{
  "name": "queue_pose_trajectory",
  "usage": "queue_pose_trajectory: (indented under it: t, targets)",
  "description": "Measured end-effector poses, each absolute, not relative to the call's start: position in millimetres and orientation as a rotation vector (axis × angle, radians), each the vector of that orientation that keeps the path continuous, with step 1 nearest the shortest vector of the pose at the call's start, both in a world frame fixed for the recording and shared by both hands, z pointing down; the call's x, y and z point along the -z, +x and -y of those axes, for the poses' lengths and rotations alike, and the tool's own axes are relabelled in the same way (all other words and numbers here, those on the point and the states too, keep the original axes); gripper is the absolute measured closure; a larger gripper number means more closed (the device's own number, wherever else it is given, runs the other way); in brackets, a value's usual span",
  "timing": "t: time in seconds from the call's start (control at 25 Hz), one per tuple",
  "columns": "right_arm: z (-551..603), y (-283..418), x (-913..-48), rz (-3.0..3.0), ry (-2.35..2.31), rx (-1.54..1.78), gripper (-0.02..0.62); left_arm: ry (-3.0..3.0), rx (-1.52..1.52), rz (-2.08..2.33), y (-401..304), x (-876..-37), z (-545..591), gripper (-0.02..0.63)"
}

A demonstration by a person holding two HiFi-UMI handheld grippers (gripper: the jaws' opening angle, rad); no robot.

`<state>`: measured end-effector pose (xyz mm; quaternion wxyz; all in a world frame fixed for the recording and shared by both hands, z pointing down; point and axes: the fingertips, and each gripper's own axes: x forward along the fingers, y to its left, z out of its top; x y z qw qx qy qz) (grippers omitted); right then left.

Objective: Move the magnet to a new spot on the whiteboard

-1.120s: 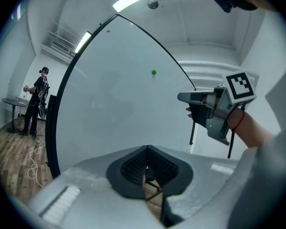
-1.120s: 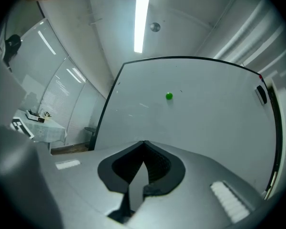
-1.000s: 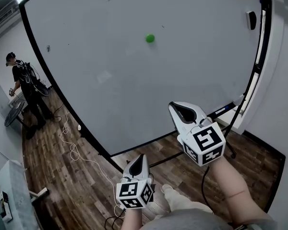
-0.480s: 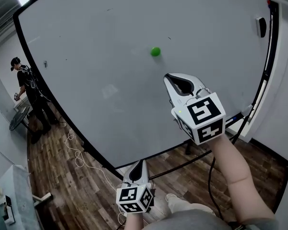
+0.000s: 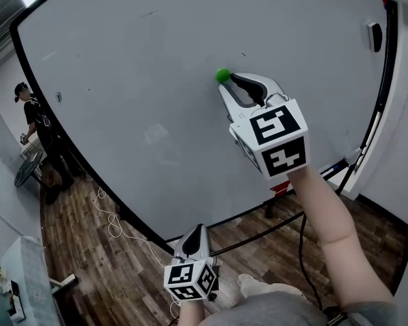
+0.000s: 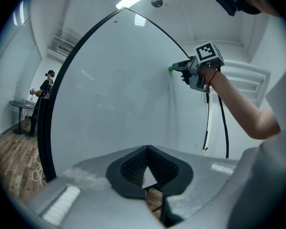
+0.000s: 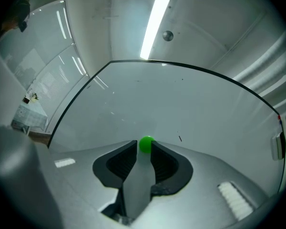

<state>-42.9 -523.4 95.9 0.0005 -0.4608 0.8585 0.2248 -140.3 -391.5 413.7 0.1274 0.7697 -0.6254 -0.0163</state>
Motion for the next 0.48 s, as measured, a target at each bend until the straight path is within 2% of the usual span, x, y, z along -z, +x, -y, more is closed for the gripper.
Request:
queue_pose_trajectory:
  t: [0.16, 0.48]
  targets:
    - [531.9, -49.2, -93.5, -2.703, -1.484, -0.727, 0.444, 2.232, 0.041, 1.827, -144.7, -413.7, 391.8, 0.602]
    - [542.1, -54.8, -88.4, -2.690, -1.532, -0.764, 0.452, 2.214, 0.062, 1.841, -151.5, -412.4, 391.9, 0.601]
